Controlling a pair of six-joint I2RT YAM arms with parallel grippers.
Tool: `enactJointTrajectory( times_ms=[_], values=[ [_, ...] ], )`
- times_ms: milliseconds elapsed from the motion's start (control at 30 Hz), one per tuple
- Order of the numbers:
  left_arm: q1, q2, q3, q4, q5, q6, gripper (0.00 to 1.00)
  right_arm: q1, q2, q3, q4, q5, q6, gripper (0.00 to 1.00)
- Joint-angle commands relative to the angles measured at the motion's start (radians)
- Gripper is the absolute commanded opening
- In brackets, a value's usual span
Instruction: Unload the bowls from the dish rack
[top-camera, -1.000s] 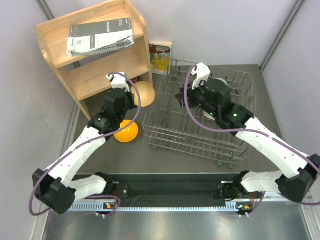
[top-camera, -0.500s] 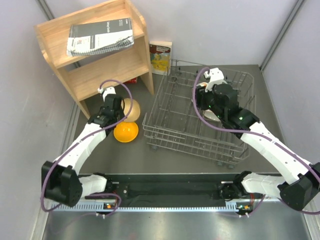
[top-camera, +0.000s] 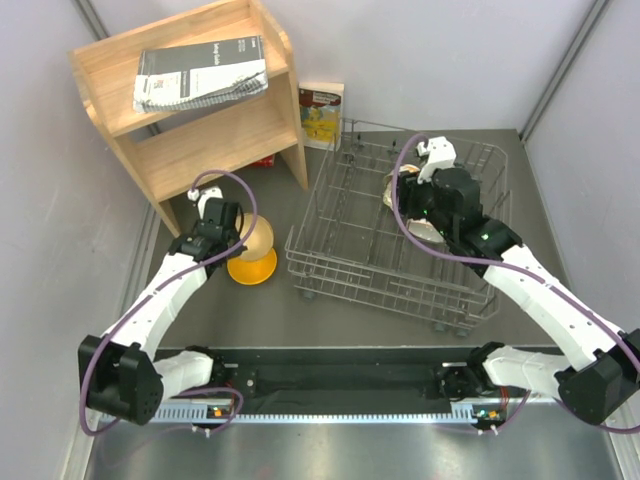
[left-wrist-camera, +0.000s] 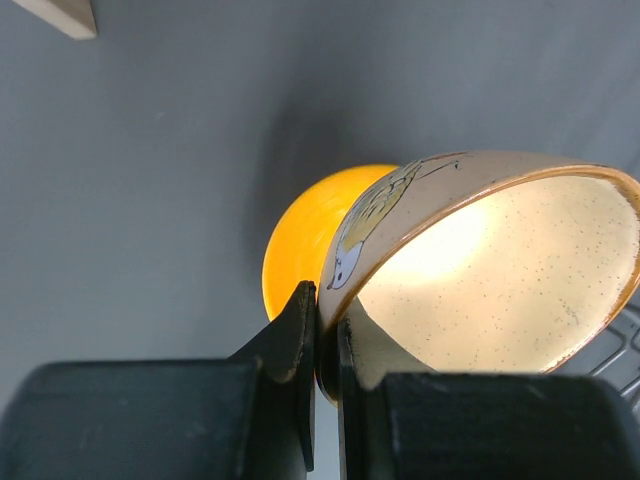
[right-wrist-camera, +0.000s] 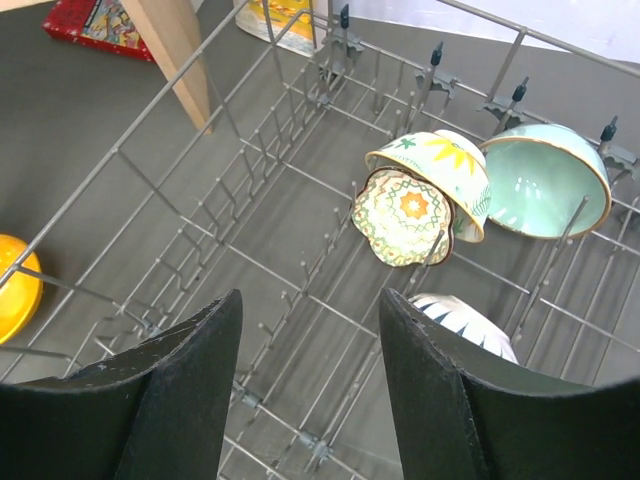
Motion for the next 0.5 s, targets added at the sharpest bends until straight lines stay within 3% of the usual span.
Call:
enactJointTrajectory(
  times_ms=[0, 267, 300, 467],
  values=[
    [0.002, 0.014, -0.039, 0.022, 0.032, -0.033, 0.0, -0.025, -0.039, 0.004, 0.023, -0.024, 0.014, 0.58],
    [0.005, 0.041, -0.136, 0.084, 0.048, -0.052, 0.0, -0.106, -0.086, 0.006, 0.024, -0.035, 0.017, 0.61],
    [0.005, 0.064, -0.133, 0.09, 0.061, -0.043, 0.0, -0.113, -0.079, 0.006, 0.023, -0.047, 0.035, 0.71],
    [0.006, 0.09, -0.125, 0.094, 0.063, -0.035, 0.0, -0.139, -0.06, -0.008, 0.023, -0.052, 0.084, 0.77]
  ],
)
